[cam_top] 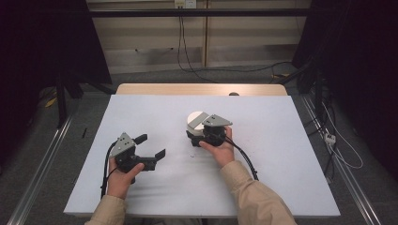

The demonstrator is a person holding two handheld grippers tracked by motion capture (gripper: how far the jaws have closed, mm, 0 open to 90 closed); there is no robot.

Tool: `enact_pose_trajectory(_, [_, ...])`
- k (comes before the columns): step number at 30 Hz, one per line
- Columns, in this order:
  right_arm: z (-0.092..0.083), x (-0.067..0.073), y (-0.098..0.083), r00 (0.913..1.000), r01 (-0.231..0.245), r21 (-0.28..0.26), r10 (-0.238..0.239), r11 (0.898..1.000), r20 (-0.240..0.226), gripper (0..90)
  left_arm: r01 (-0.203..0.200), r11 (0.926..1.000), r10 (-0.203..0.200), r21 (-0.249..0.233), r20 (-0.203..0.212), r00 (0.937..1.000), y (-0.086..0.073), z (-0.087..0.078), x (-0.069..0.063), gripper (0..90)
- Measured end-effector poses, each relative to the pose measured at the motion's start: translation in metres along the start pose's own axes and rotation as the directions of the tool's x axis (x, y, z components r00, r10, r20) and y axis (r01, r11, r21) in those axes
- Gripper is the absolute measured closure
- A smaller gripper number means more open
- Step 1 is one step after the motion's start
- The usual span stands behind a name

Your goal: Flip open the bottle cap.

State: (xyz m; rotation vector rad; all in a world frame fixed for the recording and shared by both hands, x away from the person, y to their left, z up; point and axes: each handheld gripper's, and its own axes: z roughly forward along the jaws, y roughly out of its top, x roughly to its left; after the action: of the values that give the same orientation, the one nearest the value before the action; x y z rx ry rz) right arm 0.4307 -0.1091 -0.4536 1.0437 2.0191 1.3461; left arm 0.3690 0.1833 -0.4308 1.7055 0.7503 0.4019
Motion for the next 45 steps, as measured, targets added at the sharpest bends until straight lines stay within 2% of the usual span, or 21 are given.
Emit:
enact_pose_trajectory(10, [0.000,0.000,0.000,1.0000,0.001,0.000,-0.001,1.000,0.002,18.6,0.004,1.0000,-0.004,-0.005,-0.001,1.0000,0.006,0.013,-0.003,4.0])
enact_pose_trajectory(20, [0.000,0.000,0.000,1.0000,0.001,0.000,-0.001,1.000,0.002,18.6,-0.001,0.9999,0.001,0.016,0.000,1.0000,0.013,0.031,-0.007,6.9])
enact_pose_trajectory(29, [0.000,0.001,0.000,1.0000,0.003,0.002,-0.003,1.000,0.004,18.6,-0.028,0.9995,0.028,0.017,0.022,0.9994,0.022,0.043,-0.012,18.0])
enact_pose_trajectory(32, [0.000,0.001,0.000,1.0000,0.005,0.003,-0.005,1.000,0.006,18.6,0.001,0.9998,-0.002,0.022,0.041,0.9992,0.024,0.048,-0.013,21.0])
enact_pose_trajectory(36, [0.000,0.001,0.000,1.0000,0.004,0.006,-0.004,1.000,0.005,18.6,-0.009,0.9994,0.007,0.033,0.050,0.9987,0.027,0.055,-0.015,25.8])
enact_pose_trajectory(39, [0.000,0.001,0.000,1.0000,0.003,0.006,-0.003,1.000,0.005,18.7,-0.019,0.9991,0.016,0.038,0.068,0.9975,0.031,0.059,-0.017,34.4])
enact_pose_trajectory(42, [0.000,0.001,0.000,1.0000,0.004,0.007,-0.004,1.000,0.005,18.6,-0.005,0.9992,0.002,0.039,0.069,0.9976,0.032,0.063,-0.018,36.6])
enact_pose_trajectory(45, [0.000,0.001,0.000,1.0000,0.004,0.009,-0.004,1.000,0.006,18.7,-0.011,0.9988,0.008,0.048,0.068,0.9976,0.033,0.066,-0.019,49.5])
